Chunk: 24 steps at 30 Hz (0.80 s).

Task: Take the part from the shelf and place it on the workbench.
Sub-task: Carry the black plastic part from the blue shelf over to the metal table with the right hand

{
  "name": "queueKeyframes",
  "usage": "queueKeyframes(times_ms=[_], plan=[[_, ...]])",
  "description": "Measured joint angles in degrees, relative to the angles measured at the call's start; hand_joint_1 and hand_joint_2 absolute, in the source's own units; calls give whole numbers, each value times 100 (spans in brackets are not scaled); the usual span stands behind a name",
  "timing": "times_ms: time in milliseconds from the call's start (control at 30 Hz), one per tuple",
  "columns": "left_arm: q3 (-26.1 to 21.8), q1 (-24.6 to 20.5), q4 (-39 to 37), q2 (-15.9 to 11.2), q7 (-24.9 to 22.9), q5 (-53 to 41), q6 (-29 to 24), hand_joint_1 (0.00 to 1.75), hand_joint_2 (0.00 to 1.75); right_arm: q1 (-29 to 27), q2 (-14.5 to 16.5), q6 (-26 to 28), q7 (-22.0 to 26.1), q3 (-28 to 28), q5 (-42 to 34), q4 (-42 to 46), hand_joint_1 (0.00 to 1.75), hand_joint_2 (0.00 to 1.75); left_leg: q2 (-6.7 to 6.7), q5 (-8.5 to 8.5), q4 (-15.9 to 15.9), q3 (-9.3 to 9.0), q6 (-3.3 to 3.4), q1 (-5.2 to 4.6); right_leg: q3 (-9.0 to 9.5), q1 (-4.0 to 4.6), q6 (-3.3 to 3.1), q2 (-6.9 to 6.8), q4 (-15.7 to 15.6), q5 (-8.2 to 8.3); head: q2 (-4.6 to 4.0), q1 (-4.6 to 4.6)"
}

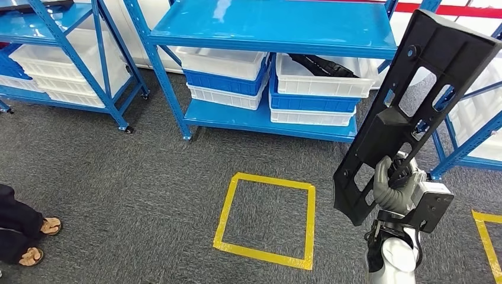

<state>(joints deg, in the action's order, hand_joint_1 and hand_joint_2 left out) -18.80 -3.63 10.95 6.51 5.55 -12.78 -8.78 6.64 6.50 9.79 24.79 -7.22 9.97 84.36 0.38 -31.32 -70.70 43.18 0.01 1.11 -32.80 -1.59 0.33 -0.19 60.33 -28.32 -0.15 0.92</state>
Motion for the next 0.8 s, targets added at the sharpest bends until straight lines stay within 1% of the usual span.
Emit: queueKeyframes(times_ms=[33,67,100,133,167,200,233,267,300,333,367,400,433,467,500,533,567,600,633,667,700,733,767,800], plan=[[0,-1,0,0,-2,-3,0,0,0,-10,3,-6,0,9,4,1,175,175,-2,-151,-335,22,2,0,-97,26,-18,0,3,78,0,4],[1,-2,0,1,-2,-11,2,0,0,-22,4,-10,0,17,9,1,175,175,-3,-155,-538,-25,21,-1,-196,55,-26,0,5,154,0,3],[3,-3,0,3,-1,-21,4,0,0,-31,5,-13,0,25,17,4,175,175,-8,-52,-554,-161,61,-10,-293,84,-31,1,5,229,0,4],[7,-7,0,4,2,-34,9,0,0,-37,9,-14,0,33,31,13,175,175,-18,76,-378,-398,130,-28,-385,110,-35,5,4,307,0,4],[12,-16,4,3,9,-52,15,0,0,-41,15,-15,1,41,48,34,175,175,-35,135,-36,-735,226,-64,-463,121,-36,8,2,383,0,2],[20,-28,9,1,20,-69,19,0,0,-43,21,-15,6,52,66,66,175,175,-45,74,429,-1117,318,-112,-517,133,-26,12,-3,451,0,3],[26,-45,15,-5,33,-86,24,0,0,-46,28,-15,16,62,80,99,175,175,-48,-19,819,-1417,371,-156,-544,126,0,7,-22,520,0,-3],[32,-57,20,-9,45,-97,25,0,0,-47,31,-16,30,71,88,129,175,175,-51,-97,1104,-1606,408,-202,-552,105,32,-1,-51,588,0,-4],[36,-65,22,-14,55,-103,24,0,0,-54,32,-21,45,78,91,151,175,175,-46,-104,1268,-1661,425,-238,-553,92,75,-9,-98,668,0,6],[36,-67,20,-16,60,-104,23,0,0,-72,31,-28,56,85,91,167,175,175,-39,12,1340,-1617,439,-244,-561,89,114,-10,-150,751,0,13],[36,-62,17,-15,62,-104,22,0,0,-96,27,-38,65,100,89,180,175,175,-28,143,1430,-1570,459,-247,-595,89,135,-6,-174,765,0,27],[35,-56,15,-15,64,-104,22,0,0,-123,26,-49,69,118,87,192,175,175,-13,279,1520,-1507,477,-236,-642,107,129,4,-135,665,0,23],[34,-49,13,-10,66,-104,22,0,0,-142,23,-60,72,138,84,204,175,175,4,414,1598,-1439,475,-215,-707,121,101,12,0,452,0,7],[33,-46,13,-7,67,-108,20,0,0,-150,20,-70,75,160,79,211,175,175,14,516,1620,-1355,462,-211,-765,110,66,15,234,158,0,-7],[33,-43,13,-1,72,-121,18,0,0,-151,17,-79,75,177,74,218,175,175,21,613,1627,-1249,460,-205,-803,98,52,18,564,-115,0,-24],[34,-41,13,7,78,-135,13,0,0,-152,14,-87,76,190,70,222,175,175,31,699,1621,-1154,439,-200,-822,74,77,18,894,-276,0,-25],[35,-40,13,21,92,-152,3,0,0,-155,10,-94,77,205,67,223,175,175,39,786,1611,-1045,415,-191,-796,48,150,18,1178,-290,0,-26],[36,-40,13,41,120,-178,-16,0,0,-158,8,-97,77,221,66,223,175,175,49,873,1593,-921,385,-174,-708,18,259,18,1333,-183,0,-26],[38,-41,13,60,150,-200,-51,0,0,-160,5,-99,77,235,67,223,175,175,56,946,1559,-792,348,-151,-543,-13,370,17,1298,-28,0,-26],[39,-42,13,80,179,-221,-89,0,0,-161,3,-101,77,249,76,226,175,175,59,1013,1496,-647,300,-129,-280,-51,463,17,1083,65,0,-28],[40,-42,14,90,202,-237,-123,0,0,-158,2,-100,76,259,98,231,175,175,55,1058,1408,-504,253,-117,75,-58,501,21,678,-9,0,-36],[42,-42,15,97,216,-234,-143,0,0,-162,3,-95,76,264,131,242,175,175,45,1087,1314,-400,210,-120,347,-49,463,29,292,-170,0,-29],[41,-42,16,102,232,-219,-137,0,0,-167,4,-87,76,268,171,253,175,175,34,1116,1233,-333,182,-125,547,-42,397,27,-13,-348,0,-18],[40,-39,17,105,252,-195,-116,0,0,-172,4,-77,75,272,208,263,175,175,20,1148,1201,-302,165,-128,641,-13,317,20,-181,-479,0,-4]])
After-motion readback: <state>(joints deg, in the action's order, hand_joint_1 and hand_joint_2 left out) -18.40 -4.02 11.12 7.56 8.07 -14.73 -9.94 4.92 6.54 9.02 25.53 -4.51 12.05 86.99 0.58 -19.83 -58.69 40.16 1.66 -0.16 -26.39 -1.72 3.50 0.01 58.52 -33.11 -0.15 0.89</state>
